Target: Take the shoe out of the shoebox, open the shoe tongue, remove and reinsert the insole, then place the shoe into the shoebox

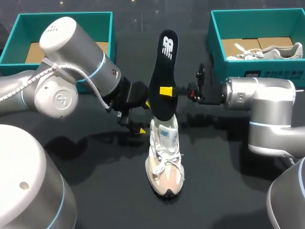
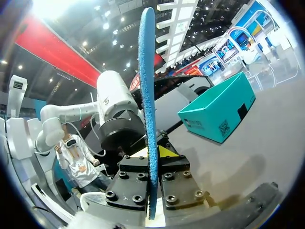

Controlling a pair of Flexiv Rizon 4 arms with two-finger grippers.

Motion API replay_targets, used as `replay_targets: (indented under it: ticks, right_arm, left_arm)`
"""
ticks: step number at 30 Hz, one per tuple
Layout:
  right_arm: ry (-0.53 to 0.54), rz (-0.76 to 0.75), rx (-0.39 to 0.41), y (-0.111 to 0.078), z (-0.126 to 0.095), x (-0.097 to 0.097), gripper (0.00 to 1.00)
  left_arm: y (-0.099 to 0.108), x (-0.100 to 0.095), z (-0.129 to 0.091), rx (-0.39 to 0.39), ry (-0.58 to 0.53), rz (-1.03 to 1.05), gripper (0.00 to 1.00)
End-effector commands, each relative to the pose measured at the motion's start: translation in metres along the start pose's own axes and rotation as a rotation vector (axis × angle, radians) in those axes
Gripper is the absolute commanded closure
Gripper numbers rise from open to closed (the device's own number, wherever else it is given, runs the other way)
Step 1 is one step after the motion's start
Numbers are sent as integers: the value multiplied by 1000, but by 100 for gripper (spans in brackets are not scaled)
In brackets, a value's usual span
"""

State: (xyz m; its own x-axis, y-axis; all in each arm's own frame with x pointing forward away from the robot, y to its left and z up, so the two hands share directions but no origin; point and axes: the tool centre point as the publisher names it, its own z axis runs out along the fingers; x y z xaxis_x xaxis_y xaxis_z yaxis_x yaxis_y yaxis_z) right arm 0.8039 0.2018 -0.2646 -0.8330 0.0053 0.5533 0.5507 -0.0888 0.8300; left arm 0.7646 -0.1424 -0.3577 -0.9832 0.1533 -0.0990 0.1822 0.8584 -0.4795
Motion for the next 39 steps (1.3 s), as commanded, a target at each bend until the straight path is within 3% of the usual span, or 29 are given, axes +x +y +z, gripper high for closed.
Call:
replay_targets:
  ticks: [1,39]
  right_arm:
    - [-24,-9,-36,-6,-2,7,100]
    - [-53,-137,-113,-36,-9,6,100]
  left_arm:
    - [0,0,1,-1,1,1,0]
    - [0,0,1,-1,1,1,0]
